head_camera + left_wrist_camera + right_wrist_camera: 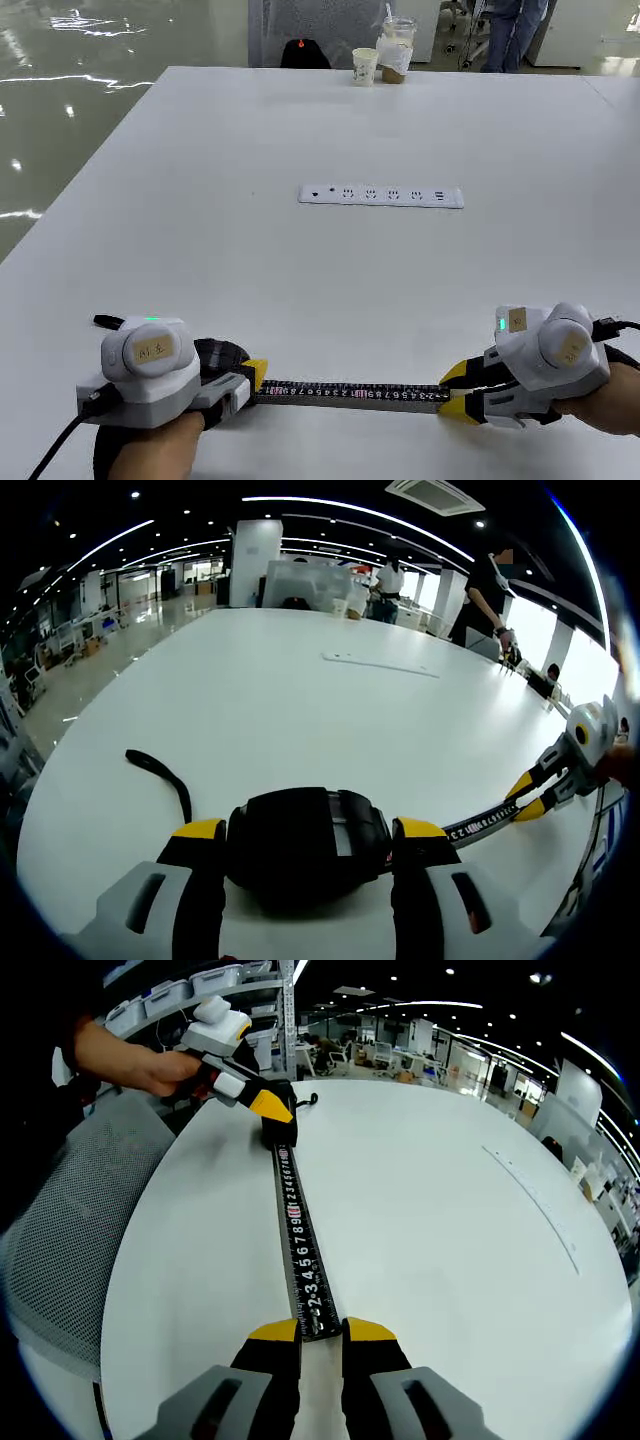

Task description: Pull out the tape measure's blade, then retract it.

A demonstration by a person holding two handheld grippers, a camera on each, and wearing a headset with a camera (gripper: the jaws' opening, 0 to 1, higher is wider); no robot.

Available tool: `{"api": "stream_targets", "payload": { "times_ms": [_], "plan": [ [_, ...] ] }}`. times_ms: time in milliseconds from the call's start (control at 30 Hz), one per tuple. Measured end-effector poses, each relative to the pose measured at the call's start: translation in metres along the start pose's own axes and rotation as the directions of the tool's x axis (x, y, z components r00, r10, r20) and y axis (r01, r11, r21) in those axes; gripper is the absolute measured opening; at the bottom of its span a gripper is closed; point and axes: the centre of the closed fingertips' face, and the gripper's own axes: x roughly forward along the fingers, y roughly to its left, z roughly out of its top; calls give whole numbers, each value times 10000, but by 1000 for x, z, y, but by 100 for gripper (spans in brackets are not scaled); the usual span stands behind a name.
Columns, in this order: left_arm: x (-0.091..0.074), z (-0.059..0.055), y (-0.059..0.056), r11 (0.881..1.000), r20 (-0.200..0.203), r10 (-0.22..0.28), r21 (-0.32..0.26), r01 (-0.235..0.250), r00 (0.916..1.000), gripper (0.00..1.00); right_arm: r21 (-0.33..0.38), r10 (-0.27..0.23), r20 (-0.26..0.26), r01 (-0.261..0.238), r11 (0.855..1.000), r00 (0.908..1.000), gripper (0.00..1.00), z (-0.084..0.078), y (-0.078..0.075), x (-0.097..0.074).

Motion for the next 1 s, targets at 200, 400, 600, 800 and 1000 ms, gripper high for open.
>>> {"api": "stream_targets", "payload": {
  "times_ms": [200,400,600,800,1000],
  "plan": [
    [1,-2,0,9999,-156,149,47,-149,9998,64,-83,33,12,-33,10000,10000,11,-1,2,0],
    [2,-3,1,9997,-259,230,26,-229,9994,64,-195,38,28,-38,9998,10000,11,0,2,0],
    [1,-4,1,9997,-290,244,27,-244,9993,64,-262,63,10,-63,9996,10000,10,0,2,0],
    [1,-4,1,9996,-336,264,101,-261,9991,63,-273,70,30,-69,9996,10000,10,0,2,0],
    [1,-5,2,9994,-462,292,177,-284,9985,61,-308,71,7,-71,9995,10000,9,0,2,0]
  ]
}}
